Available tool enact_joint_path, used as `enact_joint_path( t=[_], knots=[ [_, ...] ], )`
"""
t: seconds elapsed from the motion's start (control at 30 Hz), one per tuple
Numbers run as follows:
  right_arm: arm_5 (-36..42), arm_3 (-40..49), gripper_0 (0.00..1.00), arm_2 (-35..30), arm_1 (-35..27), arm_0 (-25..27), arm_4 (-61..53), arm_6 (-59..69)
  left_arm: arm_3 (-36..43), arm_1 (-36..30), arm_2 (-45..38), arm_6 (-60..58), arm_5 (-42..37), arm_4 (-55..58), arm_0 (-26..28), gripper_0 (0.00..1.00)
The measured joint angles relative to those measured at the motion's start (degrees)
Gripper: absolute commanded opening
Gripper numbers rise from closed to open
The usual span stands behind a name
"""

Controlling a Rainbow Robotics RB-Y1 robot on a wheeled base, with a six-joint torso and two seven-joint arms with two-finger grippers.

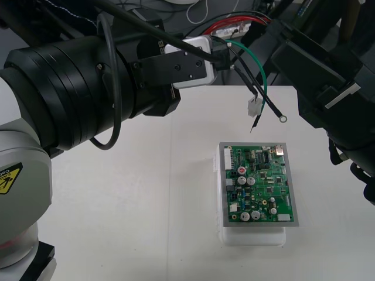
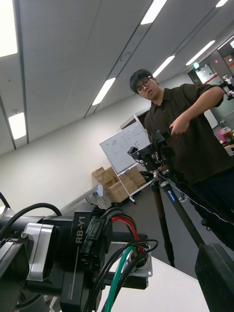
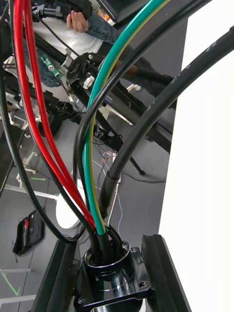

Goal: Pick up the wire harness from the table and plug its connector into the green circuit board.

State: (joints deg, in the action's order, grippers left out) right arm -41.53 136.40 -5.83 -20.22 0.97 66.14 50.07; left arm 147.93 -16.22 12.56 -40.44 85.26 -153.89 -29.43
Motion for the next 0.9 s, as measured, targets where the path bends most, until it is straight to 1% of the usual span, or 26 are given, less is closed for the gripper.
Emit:
enact_joint_path(
  t=[0.9],
  knots=[
    [1.6, 0.0, 1.0, 0.4, 0.2, -1.4, 0.0, 0.0, 0.0, 0.0, 0.1, 1.7, -1.1, 0.0, 0.0, 0.0]
  ],
)
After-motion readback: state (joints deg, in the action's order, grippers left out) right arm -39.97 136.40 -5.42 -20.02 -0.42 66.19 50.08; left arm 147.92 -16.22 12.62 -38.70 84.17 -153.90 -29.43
